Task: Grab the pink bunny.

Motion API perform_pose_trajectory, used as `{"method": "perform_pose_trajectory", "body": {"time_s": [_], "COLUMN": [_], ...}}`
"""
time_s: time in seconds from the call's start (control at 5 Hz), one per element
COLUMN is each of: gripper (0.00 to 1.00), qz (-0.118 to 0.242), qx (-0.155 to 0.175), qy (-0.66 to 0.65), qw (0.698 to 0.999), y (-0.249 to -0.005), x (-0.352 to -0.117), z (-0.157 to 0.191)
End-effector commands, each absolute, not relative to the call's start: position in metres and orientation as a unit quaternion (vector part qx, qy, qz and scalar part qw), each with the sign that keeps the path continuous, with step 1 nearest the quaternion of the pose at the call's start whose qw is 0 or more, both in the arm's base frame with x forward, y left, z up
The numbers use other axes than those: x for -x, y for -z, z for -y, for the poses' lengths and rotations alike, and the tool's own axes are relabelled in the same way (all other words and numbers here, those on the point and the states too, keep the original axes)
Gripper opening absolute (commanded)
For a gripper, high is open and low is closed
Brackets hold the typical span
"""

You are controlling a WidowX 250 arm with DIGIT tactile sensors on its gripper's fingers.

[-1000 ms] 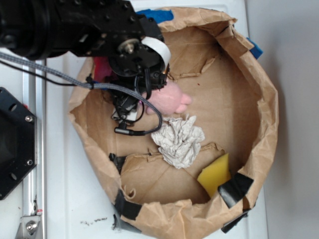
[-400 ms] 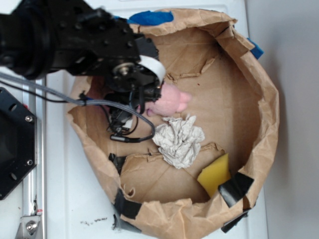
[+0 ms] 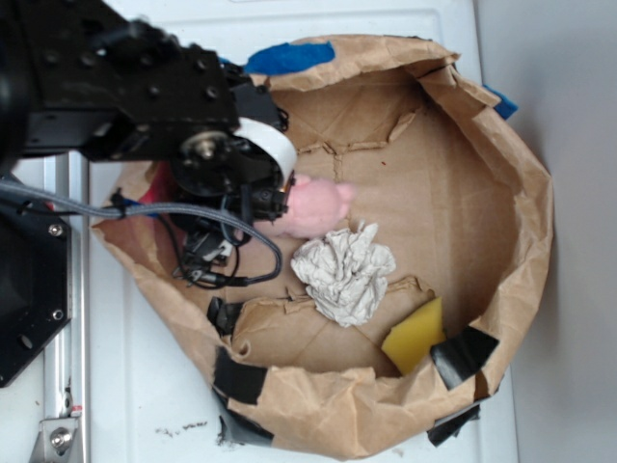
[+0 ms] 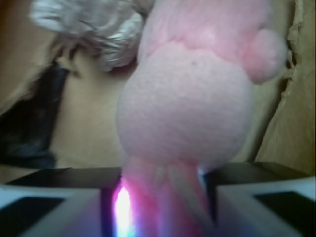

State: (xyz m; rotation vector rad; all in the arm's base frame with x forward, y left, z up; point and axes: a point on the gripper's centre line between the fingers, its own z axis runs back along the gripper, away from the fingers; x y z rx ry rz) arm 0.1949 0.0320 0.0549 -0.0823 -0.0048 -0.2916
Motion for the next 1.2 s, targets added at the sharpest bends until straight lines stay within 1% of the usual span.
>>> {"method": "perform_pose_trajectory", "body": {"time_s": [0.0,0.2,0.4,0.6,0.8,1.0], "gripper": [0.00,0.00,0.00,0.00,0.00,0.00], "qz": [0.018,0.018,0.012,-0.010,-0.030,-0.019], "qx": [0.052,0.052,0.036,0.028,-0.003,-0.009], "qy": [0.157,0.148,0.136,0.108,0.082,0.072], "qw": [0.986,0.987,0.990,0.994,0.996,0.997], "y": [-0.111,-0.132,-0.147,-0.168,-0.184,-0.197], "x": [-0.199,-0.206,-0.206,-0.212,-0.222,-0.217], "z": [-0.025,-0.023,-0.016,-0.012,-0.001,0.008]}}
